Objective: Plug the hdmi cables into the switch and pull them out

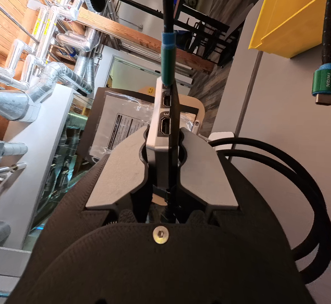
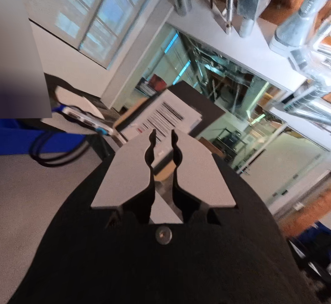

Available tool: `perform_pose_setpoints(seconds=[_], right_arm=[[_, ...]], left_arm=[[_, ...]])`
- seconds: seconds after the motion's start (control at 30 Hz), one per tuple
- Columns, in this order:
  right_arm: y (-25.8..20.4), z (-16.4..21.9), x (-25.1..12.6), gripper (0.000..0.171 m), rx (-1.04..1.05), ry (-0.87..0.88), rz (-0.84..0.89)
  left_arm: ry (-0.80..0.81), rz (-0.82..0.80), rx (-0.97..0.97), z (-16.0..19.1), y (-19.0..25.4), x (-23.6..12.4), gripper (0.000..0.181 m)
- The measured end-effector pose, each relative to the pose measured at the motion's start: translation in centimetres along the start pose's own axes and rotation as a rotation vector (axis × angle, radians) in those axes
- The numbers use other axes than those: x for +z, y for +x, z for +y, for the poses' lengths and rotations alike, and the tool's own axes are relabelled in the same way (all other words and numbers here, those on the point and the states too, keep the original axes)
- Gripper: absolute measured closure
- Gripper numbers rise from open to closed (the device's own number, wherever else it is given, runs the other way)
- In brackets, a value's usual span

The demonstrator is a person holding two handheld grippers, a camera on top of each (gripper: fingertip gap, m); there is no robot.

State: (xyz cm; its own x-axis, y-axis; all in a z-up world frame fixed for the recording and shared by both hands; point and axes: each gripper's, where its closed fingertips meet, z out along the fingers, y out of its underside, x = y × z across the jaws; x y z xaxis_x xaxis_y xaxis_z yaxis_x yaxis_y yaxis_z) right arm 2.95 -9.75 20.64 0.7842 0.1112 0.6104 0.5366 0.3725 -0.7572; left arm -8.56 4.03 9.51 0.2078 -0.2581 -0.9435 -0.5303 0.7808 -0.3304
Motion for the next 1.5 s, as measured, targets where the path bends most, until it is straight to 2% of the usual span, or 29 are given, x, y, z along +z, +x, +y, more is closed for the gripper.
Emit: perform_pose_setpoints(seconds=[0.03, 0.13, 0.23, 0.33, 0.43, 0.53, 0.87, 0.9, 1.1, 1.17, 1.27, 1.43, 1.5], right_arm=[[-1.9, -1.3, 0.9, 0.153, 0.029, 0.034, -0.049], [-6.0, -1.4, 3.7, 0.138, 0.148, -0.001, -0.173], [-8.9, 1.2, 5.9, 0.134, 0.352, -0.139, -0.27], [-10.3, 4.1, 7.8, 0.134, 0.526, -0.272, -0.272], [-11.0, 7.7, 8.7, 0.133, 0.431, -0.436, -0.228], [-11.2, 9.2, 8.9, 0.14, 0.428, -0.494, -0.227], [-11.5, 9.5, 8.9, 0.144, 0.443, -0.462, -0.266], [-11.7, 9.4, 8.8, 0.149, 0.437, -0.465, -0.276], [-12.1, 9.9, 7.9, 0.149, 0.358, -0.533, -0.342], [-12.3, 10.1, 7.5, 0.149, 0.366, -0.544, -0.386], [-12.1, 10.1, 7.4, 0.149, 0.389, -0.529, -0.409], [-11.4, 9.2, 8.3, 0.149, 0.361, -0.464, -0.318], [-10.9, 8.8, 8.6, 0.149, 0.301, -0.438, -0.257]], left_arm=[[-0.003, -0.009, 0.013, 0.1, 0.0, 0.1, 0.154], [-0.027, -0.033, 0.067, 0.4, 0.1, 0.2, 0.153], [-0.055, -0.043, 0.138, 0.5, 0.6, 0.5, 0.153], [-0.077, -0.049, 0.153, 0.4, 1.0, 0.8, 0.153], [-0.09, -0.052, 0.183, 0.2, 1.4, 1.0, 0.153], [-0.097, -0.057, 0.192, 0.2, 1.6, 1.2, 0.153], [-0.123, -0.094, 0.228, 0.2, 1.5, 1.4, 0.153], [-0.124, -0.094, 0.229, 0.2, 1.5, 1.4, 0.153], [-0.088, -0.07, 0.292, -0.3, 2.3, 1.4, 0.154], [-0.028, -0.027, 0.302, -1.0, 3.2, 1.4, 0.154], [-0.026, -0.019, 0.288, -1.3, 3.3, 1.4, 0.154], [-0.065, 0.023, 0.031, -0.5, 2.9, 1.7, 0.154], [-0.081, 0.037, -0.11, -0.2, 2.6, 1.9, 0.14]])
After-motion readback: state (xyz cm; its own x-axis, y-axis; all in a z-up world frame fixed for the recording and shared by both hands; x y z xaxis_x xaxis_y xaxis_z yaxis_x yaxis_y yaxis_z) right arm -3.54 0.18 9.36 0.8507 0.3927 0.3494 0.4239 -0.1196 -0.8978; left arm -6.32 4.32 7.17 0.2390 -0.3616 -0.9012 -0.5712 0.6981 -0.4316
